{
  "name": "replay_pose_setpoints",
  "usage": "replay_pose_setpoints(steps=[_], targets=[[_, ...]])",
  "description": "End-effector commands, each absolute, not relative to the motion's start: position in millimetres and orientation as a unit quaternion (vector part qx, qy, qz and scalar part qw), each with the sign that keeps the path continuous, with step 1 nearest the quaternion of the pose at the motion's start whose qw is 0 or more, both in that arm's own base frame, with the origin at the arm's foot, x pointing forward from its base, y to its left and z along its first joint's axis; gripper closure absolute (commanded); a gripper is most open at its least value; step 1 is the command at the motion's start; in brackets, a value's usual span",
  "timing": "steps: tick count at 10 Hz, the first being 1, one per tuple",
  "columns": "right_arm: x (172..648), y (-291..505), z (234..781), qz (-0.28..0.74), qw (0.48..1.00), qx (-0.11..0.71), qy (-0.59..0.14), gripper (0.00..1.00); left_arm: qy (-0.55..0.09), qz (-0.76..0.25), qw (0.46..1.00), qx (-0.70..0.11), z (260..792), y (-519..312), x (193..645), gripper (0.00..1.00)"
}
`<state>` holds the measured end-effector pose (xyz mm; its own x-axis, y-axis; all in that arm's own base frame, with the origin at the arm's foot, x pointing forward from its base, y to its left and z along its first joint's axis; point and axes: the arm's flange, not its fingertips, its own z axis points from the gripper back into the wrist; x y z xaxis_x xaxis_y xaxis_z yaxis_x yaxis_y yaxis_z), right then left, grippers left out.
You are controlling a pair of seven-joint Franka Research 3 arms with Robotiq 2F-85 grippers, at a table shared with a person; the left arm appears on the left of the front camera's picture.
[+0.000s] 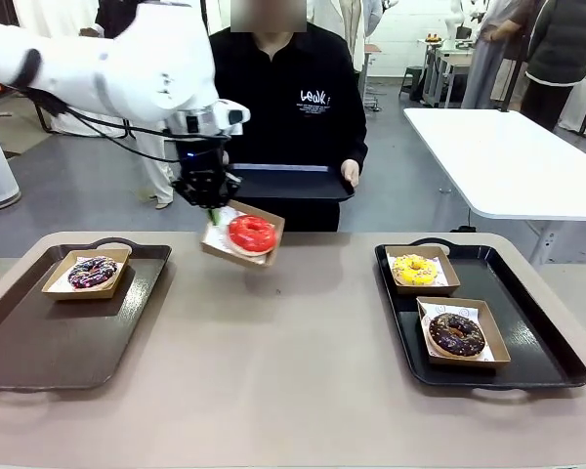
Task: Individually package the donuts and arrange them on the tray.
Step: Place the picked Paper togo box on the Handle tray.
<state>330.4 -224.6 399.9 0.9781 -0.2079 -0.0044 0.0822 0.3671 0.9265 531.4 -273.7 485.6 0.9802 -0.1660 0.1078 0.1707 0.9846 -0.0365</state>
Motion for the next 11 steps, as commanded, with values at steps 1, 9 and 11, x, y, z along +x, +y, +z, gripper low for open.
replay_pose_setpoints(steps=[1,9,11], targets=[[330.4,-224.8,399.8,-0.089,0.823,0.558,-0.056,0.0,-0.033,-0.087,0.996,0.007,507.1,-208.4,476.7,0.99],[330.4,-224.8,399.8,-0.089,0.823,0.558,-0.056,0.0,-0.022,-0.02,1.0,0.003,477.1,-28.3,395.5,0.99],[330.4,-224.8,399.8,-0.089,0.823,0.558,-0.056,0.0,-0.03,-0.025,0.999,0.013,464.5,-8.8,399.2,0.99]])
